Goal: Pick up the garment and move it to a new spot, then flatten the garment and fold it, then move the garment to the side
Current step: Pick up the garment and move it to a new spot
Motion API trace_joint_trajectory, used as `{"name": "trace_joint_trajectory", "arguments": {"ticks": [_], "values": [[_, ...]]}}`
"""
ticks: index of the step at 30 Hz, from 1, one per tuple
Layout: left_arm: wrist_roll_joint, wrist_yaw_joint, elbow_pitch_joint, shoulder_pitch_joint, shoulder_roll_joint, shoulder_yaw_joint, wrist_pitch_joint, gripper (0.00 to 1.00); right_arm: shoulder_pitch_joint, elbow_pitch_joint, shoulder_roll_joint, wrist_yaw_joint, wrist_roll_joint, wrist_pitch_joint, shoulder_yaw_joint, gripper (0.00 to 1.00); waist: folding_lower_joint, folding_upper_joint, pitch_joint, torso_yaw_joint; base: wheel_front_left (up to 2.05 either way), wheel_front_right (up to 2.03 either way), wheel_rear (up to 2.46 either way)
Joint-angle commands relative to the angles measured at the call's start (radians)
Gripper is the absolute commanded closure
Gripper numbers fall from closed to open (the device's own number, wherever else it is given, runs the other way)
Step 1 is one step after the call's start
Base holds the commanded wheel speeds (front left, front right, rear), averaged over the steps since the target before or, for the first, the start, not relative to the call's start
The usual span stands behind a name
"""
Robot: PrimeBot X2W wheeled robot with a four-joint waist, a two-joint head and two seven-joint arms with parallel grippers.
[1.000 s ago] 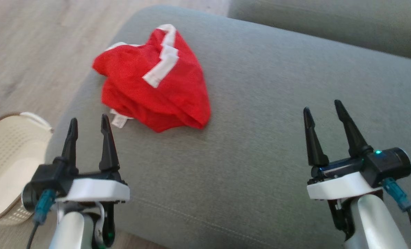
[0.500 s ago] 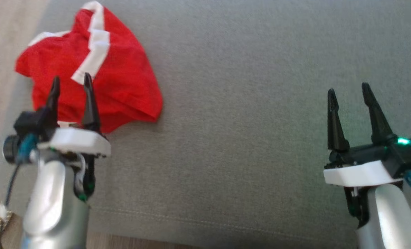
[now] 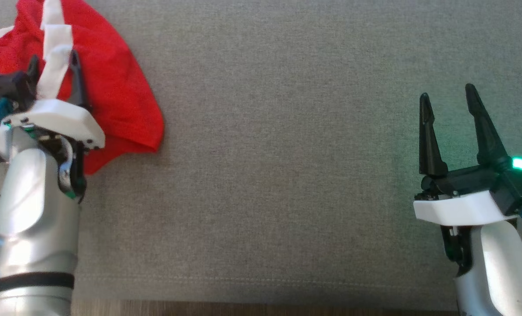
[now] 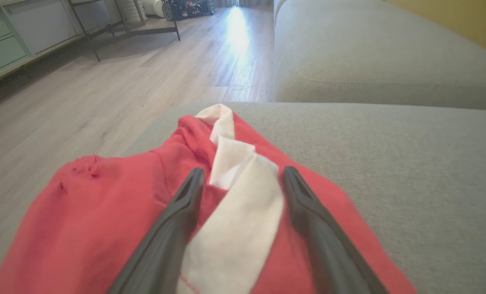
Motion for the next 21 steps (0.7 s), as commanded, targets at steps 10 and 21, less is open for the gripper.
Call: {"name": "trace_joint_trajectory", "arguments": {"ticks": [10,21], "values": [[0.028,0.019,0.128,-0.114,0.088,0.006,0.065,1.0,-0.015,-0.035,0.0,-0.001,-0.01,-0.006,0.033,0.0,0.0,0.0,0.022,-0.025,0.0,0.0,0.0],[0.009,0.016,0.123,-0.147,0.102,0.014,-0.053,1.0,-0.024,-0.018,0.005,-0.001,0.003,-0.006,0.038,0.0,0.0,0.0,-0.014,-0.029,0.0,0.0,0.0]]}}
